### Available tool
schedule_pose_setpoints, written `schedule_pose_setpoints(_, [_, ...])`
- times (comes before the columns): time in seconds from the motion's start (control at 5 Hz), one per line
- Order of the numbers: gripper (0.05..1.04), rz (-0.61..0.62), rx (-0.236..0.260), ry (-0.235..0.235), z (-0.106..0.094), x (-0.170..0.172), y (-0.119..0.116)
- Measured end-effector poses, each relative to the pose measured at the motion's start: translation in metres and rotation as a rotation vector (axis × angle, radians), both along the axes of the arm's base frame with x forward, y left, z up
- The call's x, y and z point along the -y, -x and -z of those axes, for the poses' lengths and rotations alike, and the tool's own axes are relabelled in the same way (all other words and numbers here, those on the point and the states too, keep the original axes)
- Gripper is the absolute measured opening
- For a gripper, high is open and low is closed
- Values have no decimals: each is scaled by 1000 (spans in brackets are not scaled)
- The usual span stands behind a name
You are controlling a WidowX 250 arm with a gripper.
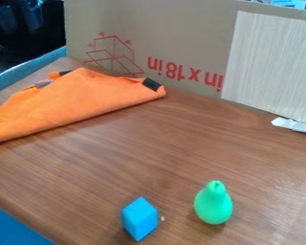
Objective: Unfold cloth from top left to bottom right
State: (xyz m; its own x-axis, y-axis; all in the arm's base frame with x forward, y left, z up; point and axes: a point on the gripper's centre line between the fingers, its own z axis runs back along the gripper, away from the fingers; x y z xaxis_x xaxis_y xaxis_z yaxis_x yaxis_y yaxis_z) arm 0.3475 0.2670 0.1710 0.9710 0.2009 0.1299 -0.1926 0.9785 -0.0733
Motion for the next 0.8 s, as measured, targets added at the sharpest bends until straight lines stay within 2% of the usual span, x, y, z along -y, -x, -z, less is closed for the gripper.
schedule_pose_setpoints(0.2, [999, 0, -34, 29, 19, -1, -2])
schedule_pose_setpoints(0.4, [999, -1, -40, 34, 31, -3, -4])
schedule_pose_setpoints(0.6, [999, 19, -9, 12, 31, -7, -8])
schedule_pose_setpoints(0.8, [999, 68, 31, 10, 35, -15, -8])
